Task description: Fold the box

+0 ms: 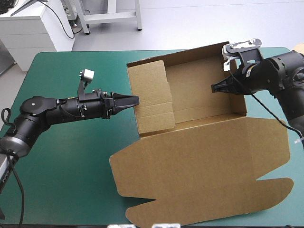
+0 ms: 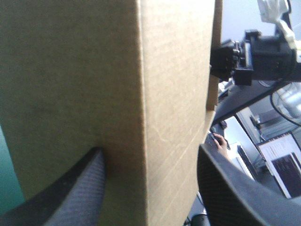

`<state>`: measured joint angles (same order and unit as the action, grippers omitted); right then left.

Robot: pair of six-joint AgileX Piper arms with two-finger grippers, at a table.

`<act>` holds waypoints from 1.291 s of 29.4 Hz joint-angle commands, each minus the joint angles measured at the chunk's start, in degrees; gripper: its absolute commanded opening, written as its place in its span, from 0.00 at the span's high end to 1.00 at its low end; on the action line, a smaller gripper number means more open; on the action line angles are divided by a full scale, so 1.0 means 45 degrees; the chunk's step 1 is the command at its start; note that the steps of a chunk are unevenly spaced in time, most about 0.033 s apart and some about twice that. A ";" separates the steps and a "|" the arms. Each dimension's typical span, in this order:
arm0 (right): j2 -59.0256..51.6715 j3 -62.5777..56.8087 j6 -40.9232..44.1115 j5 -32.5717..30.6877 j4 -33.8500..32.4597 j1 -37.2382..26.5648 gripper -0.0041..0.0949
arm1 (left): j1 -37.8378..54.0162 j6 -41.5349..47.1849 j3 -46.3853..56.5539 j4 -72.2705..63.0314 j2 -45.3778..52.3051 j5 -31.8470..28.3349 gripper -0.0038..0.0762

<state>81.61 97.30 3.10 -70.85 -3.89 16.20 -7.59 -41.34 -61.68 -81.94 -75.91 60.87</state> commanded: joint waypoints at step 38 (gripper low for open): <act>-0.0337 0.0398 0.4876 0.1614 -0.4708 0.5998 0.96 | -0.3312 0.2461 -0.0931 0.6015 0.0403 -0.7933 0.45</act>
<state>81.79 97.30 26.14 -71.10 -31.74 41.94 -21.45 -23.44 -63.78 -46.33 -75.37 26.75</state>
